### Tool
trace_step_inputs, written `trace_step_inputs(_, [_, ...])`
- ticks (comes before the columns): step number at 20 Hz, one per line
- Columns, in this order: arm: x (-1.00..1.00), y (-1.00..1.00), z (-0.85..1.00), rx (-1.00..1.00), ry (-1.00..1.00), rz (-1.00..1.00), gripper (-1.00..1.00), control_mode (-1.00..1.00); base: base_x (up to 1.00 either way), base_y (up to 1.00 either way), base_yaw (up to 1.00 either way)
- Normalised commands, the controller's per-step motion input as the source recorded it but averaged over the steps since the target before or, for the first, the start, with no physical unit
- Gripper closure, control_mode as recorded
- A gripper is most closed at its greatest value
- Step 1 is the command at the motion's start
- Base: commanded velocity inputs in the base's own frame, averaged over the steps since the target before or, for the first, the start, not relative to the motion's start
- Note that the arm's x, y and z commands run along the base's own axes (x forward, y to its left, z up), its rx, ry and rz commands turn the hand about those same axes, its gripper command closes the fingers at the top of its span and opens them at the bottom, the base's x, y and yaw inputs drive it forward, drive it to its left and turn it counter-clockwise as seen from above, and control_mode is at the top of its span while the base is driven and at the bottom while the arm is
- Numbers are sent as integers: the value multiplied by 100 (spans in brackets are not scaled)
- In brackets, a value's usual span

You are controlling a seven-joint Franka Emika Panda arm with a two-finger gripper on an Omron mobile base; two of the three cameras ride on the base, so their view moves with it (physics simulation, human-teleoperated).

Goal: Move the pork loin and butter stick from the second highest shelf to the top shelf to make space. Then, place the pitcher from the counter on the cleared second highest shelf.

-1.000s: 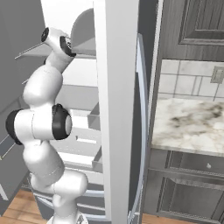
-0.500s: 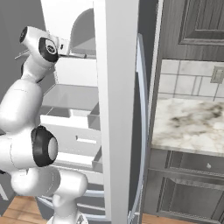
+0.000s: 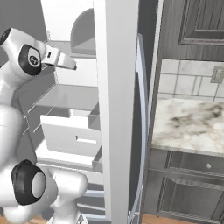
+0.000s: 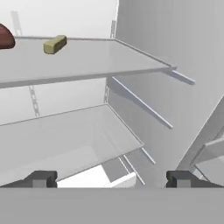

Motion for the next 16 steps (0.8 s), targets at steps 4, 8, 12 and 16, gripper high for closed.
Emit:
trace_step_inputs(4, [-92,6,-39,24,0,3,-100,-100,0,0,0])
trace_step_inputs(8, [-91,2,-26,25,0,6,-100,-100,0,0,0])
trace_step_inputs(12, [-62,0,-21,20,2,11,-100,-100,0,0,0])
trace_step_inputs(16, [-28,0,-18,7,11,12,-100,-100,0,0,0])
